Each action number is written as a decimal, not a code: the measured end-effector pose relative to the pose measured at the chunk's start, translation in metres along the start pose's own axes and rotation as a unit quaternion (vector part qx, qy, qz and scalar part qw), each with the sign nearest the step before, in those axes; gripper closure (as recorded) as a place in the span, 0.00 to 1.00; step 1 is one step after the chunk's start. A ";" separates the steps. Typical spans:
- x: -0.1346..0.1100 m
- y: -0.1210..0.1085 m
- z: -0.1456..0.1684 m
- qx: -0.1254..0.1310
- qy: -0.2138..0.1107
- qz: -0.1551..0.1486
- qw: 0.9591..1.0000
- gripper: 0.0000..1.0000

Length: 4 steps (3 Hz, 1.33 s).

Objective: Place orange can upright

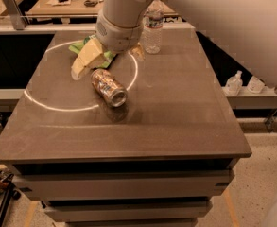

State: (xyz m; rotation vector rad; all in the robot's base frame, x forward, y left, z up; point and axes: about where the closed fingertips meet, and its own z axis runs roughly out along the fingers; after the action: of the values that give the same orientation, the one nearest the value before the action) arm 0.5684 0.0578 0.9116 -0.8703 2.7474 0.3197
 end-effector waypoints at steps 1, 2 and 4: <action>-0.014 0.017 0.020 -0.018 0.009 0.000 1.000 0.00; -0.020 0.024 0.038 -0.044 0.017 0.005 0.999 0.00; -0.013 0.019 0.067 -0.071 0.031 0.026 0.997 0.00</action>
Offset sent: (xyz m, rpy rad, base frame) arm 0.0123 0.0541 -0.0436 0.0910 0.1318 0.0274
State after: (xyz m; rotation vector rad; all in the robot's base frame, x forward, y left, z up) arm 0.5788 0.0984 0.8549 -0.8574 2.8367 0.5124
